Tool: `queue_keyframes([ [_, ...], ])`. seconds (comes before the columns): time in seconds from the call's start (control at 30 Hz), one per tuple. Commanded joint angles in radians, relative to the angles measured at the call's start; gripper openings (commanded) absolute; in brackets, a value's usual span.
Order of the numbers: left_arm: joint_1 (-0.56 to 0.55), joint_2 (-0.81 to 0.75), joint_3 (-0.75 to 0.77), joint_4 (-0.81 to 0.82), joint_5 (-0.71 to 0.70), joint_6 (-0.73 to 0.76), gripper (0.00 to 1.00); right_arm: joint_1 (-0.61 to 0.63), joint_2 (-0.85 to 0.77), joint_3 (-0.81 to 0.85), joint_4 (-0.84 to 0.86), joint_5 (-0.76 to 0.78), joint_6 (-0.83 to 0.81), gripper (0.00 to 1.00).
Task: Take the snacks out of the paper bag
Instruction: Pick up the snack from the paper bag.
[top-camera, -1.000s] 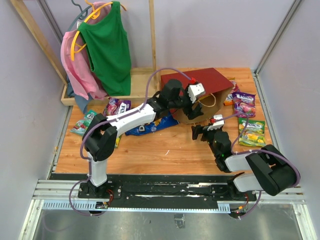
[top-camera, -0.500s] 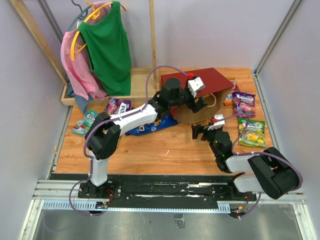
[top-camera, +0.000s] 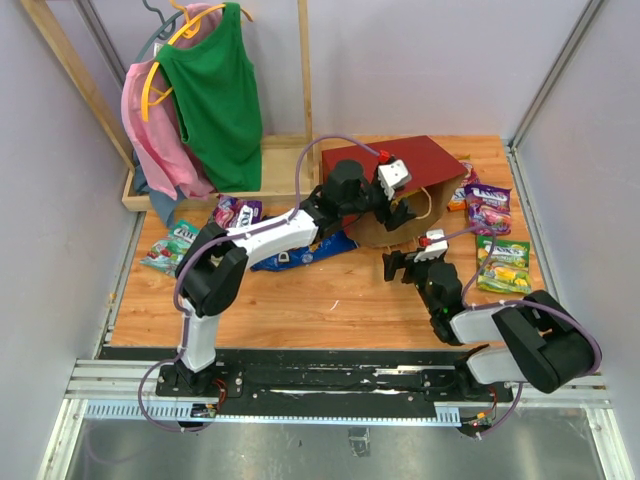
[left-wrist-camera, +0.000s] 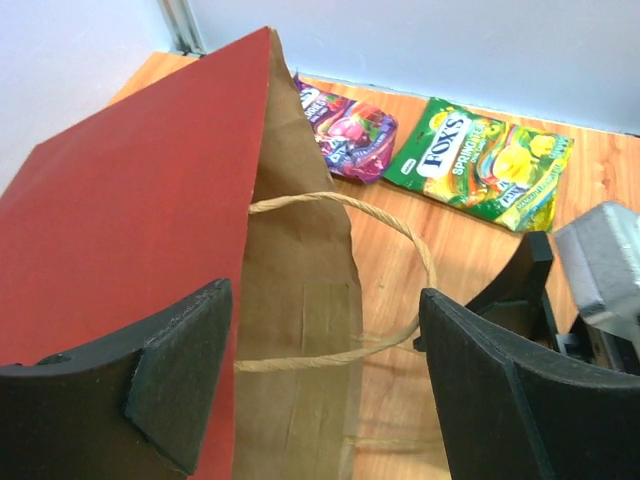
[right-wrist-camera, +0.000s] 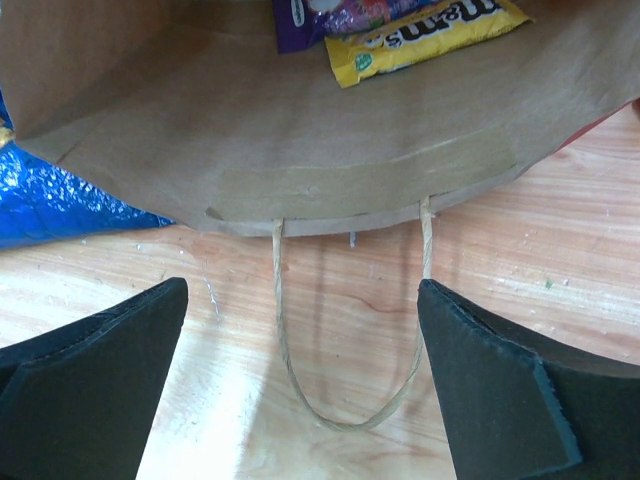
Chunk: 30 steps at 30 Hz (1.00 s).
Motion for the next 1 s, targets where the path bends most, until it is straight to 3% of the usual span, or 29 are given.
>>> queue_keyframes([
  [0.0, 0.013, -0.069, -0.046, 0.036, 0.068, -0.018, 0.8, -0.009, 0.031, 0.014, 0.04, -0.021, 0.007, 1.0],
  [0.37, 0.028, -0.084, -0.119, 0.09, 0.013, -0.005, 0.82, -0.009, 0.048, 0.021, 0.042, -0.033, 0.016, 1.0],
  [0.63, 0.006, -0.012, -0.05, 0.1, -0.098, 0.059, 0.83, -0.009, 0.052, 0.023, 0.041, -0.029, 0.014, 1.0],
  [0.97, -0.019, 0.054, 0.044, 0.078, -0.126, 0.086, 0.82, -0.009, 0.072, 0.03, 0.043, -0.03, 0.015, 1.0],
])
